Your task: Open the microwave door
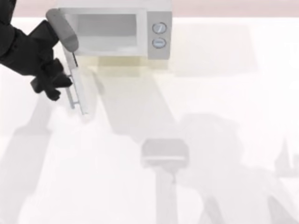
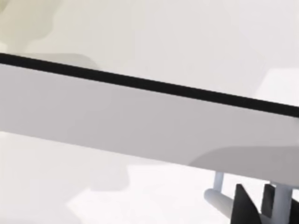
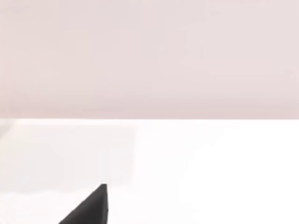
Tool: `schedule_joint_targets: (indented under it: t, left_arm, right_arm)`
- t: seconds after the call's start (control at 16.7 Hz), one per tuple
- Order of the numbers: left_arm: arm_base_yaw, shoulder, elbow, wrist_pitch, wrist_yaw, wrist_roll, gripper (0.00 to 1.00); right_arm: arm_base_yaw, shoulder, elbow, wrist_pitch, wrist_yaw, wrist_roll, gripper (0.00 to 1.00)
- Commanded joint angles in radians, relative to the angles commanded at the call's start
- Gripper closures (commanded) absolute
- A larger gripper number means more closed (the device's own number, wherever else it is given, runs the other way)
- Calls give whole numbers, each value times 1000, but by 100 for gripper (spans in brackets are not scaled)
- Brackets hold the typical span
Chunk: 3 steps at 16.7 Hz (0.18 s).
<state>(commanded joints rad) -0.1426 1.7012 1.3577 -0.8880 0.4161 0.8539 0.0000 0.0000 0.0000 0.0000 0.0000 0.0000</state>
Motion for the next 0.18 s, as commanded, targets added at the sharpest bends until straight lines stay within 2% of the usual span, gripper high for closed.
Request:
schedule_joint_targets:
  t: [0.18]
  left_arm:
    - [0,0,0,0,0,0,100]
  right_arm:
    - [0,0,0,0,0,0,0]
